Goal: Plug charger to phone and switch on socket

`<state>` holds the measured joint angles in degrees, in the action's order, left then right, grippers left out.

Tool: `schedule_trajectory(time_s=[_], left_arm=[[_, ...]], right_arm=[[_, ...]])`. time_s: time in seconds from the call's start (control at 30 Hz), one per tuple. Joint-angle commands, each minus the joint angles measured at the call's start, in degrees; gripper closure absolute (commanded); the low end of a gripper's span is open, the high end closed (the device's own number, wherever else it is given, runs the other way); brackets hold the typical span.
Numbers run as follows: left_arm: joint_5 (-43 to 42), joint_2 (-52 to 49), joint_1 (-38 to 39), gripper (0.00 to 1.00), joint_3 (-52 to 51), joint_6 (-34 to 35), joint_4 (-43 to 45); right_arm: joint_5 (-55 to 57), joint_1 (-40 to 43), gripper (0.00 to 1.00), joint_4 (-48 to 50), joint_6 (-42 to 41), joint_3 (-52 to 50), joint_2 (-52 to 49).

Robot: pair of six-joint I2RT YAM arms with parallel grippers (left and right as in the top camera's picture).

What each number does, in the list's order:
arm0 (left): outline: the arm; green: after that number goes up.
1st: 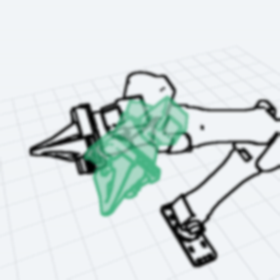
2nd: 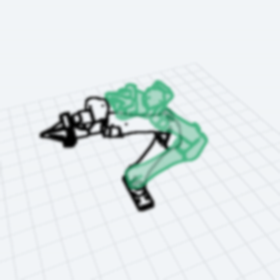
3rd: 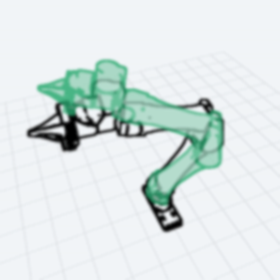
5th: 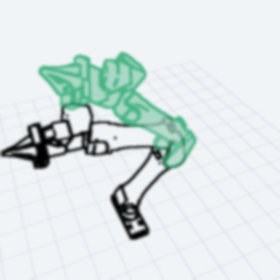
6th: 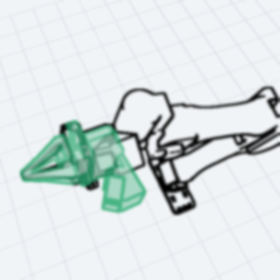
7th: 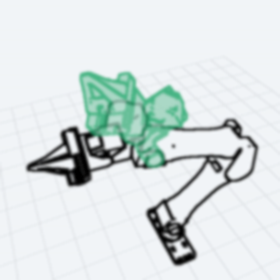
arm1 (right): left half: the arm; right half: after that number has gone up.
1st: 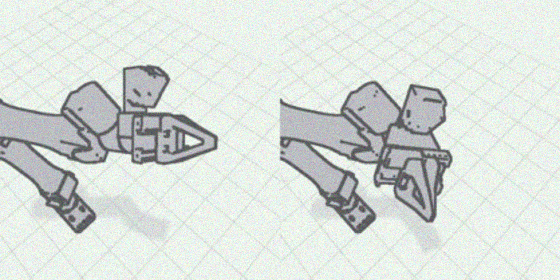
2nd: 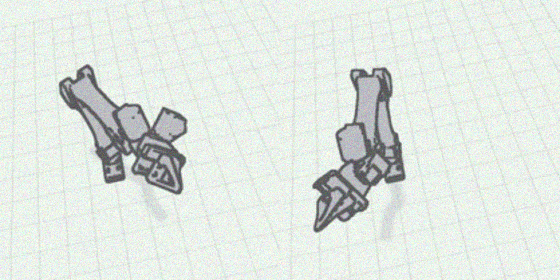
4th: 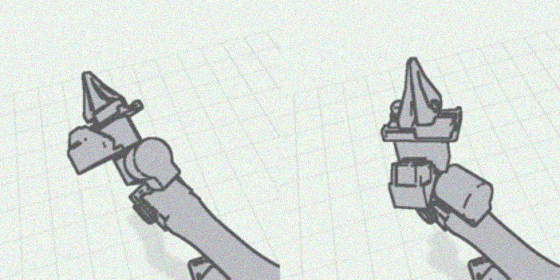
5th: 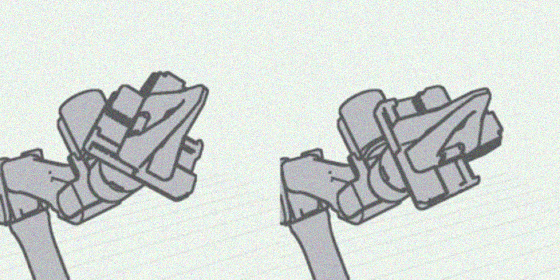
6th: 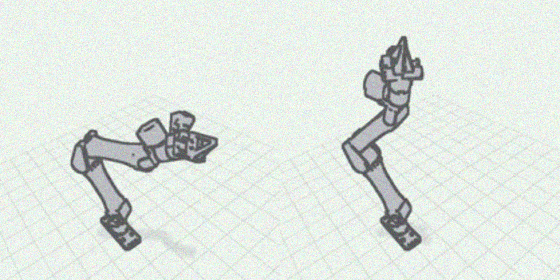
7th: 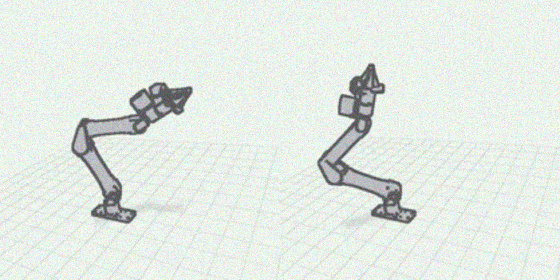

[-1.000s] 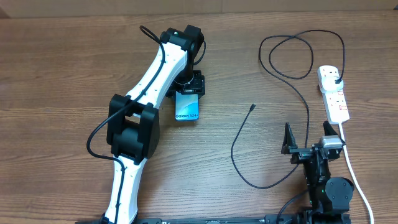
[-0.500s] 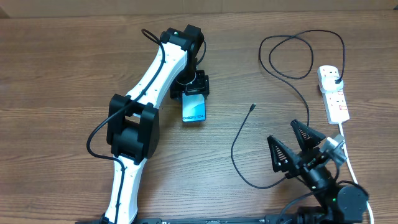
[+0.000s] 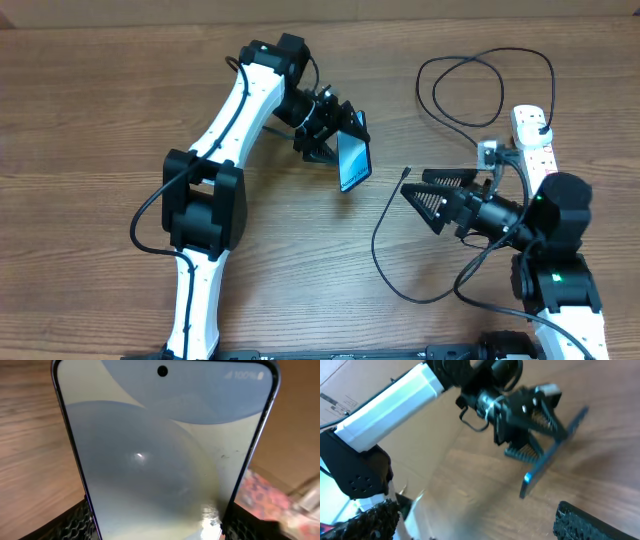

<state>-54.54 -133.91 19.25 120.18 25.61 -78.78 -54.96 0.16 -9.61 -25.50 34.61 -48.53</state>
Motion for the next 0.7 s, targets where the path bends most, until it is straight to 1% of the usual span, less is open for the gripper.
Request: schedule_trajectory(time_s=[0.0, 0.03, 0.07, 0.13, 0.2, 0.23, 0.3, 0.37, 0.4, 0.43, 0.53, 0.6, 0.67], left_arm=[[-8.52, 0.20, -0.20, 0.27, 1.51, 3.65, 0.07], [-8.52, 0.20, -0.20, 0.26, 1.51, 4.52, 0.48], [-8.55, 0.20, -0.20, 0.27, 1.53, 4.98, 1.44], [-8.52, 0.20, -0.20, 0.27, 1.51, 6.54, 2.27], [-8.52, 0.20, -0.20, 0.27, 1.51, 7.72, 3.32], [-8.55, 0.20, -0.17, 0.27, 1.53, 8.55, 3.93], [-8.55, 0.20, -0.15, 0.27, 1.51, 10.12, 4.11], [-9.07, 0.20, -0.15, 0.27, 1.51, 12.35, 4.11], [-10.25, 0.20, -0.15, 0.27, 1.51, 12.37, 4.11], [-11.78, 0.20, -0.17, 0.27, 1.51, 12.37, 4.11], [-15.28, 0.20, -0.15, 0.28, 1.51, 12.37, 4.09], [-15.61, 0.20, -0.17, 0.28, 1.51, 12.37, 4.09], [-15.61, 0.20, -0.17, 0.28, 1.51, 12.79, 4.09]], right_arm=[[14.14, -5.38, 0.01, -8.13, -2.60, 4.35, 0.26], [21.22, -7.82, 0.01, -13.53, -2.03, 6.82, -0.20], [30.67, -11.23, 0.01, -20.98, -1.68, 11.19, -1.46], [43.08, -16.52, 0.01, -31.91, -1.77, 19.39, -5.01], [49.64, -20.52, 0.01, -39.01, -3.30, 26.29, -9.31], [51.80, -22.34, 0.00, -40.74, -4.07, 28.89, -11.32], [52.33, -25.11, 0.00, -39.43, -4.96, 31.06, -14.03], [48.59, -27.82, 0.00, -34.80, -4.98, 30.97, -16.52], [47.89, -28.61, 0.00, -33.38, -4.98, 30.97, -17.97], [48.24, -29.18, 0.07, -32.35, -5.95, 30.97, -19.71], [55.76, -29.38, 0.07, -32.68, -12.28, 30.97, -23.19], [57.96, -29.35, 0.07, -32.44, -13.75, 30.97, -25.09], [57.90, -29.38, 0.07, -31.76, -14.38, 30.97, -26.21]])
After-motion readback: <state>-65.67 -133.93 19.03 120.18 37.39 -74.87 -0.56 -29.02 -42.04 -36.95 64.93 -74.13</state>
